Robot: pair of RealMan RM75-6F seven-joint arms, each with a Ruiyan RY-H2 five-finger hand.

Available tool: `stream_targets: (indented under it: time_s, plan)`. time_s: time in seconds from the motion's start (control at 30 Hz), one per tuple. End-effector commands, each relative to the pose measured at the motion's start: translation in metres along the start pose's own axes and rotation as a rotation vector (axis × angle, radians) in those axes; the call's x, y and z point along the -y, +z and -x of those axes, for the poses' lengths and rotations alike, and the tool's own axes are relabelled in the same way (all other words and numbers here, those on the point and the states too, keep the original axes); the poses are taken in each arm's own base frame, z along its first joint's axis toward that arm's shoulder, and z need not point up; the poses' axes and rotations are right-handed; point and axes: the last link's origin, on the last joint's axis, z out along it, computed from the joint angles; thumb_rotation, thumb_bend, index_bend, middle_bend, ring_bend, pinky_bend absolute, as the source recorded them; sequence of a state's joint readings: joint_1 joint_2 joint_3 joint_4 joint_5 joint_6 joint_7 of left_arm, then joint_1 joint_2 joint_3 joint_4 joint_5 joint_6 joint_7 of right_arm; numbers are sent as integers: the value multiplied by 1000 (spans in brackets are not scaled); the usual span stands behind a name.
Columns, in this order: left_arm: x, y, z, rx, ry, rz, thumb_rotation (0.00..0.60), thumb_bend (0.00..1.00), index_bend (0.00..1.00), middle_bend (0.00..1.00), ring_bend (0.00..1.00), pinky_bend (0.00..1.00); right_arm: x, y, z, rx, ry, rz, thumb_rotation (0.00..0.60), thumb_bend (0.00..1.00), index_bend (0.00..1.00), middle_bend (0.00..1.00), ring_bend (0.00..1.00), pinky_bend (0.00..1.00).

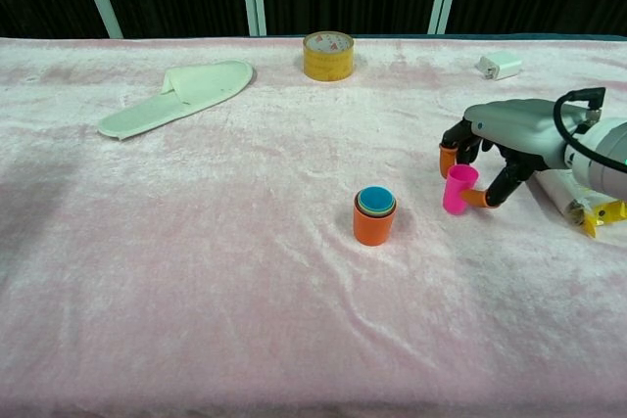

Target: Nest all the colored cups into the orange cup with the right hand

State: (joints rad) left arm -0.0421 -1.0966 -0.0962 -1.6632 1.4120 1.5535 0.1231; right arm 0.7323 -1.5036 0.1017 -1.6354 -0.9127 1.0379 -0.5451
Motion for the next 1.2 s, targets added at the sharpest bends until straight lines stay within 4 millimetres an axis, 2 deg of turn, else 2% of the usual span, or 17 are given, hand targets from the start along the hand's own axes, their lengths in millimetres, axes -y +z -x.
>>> stream_targets:
  time_s: [0.03, 0.27, 0.43, 0.57, 0.93, 1.2]
  plan:
    - [0, 0, 0, 0, -1, 2, 600, 342, 51, 44, 0, 0, 13, -6, -27, -47, 12, -42, 600, 447, 519, 522, 306, 233]
    - [-1, -1, -1, -2, -5, 2, 600, 342, 50, 44, 0, 0, 46, -16, -53, -64, 42, -118, 600, 446, 519, 522, 307, 233]
    - [-1, -1, -1, -3, -7, 5, 600, 342, 51, 44, 0, 0, 67, -16, -56, -67, 47, -168, 600, 445, 519, 522, 307, 233]
    - [-1, -1, -2, -4, -10, 5, 600, 342, 50, 44, 0, 0, 81, -14, -51, -58, 51, -192, 600, 446, 519, 521, 306, 233]
    - [-1, -1, -1, -2, -11, 6, 600, 342, 50, 44, 0, 0, 84, -12, -36, -38, 16, -187, 600, 446, 518, 521, 307, 233]
    - [0, 0, -2, -5, -11, 2, 600, 342, 50, 44, 0, 0, 76, -10, -29, -25, 0, -165, 600, 445, 518, 519, 307, 233]
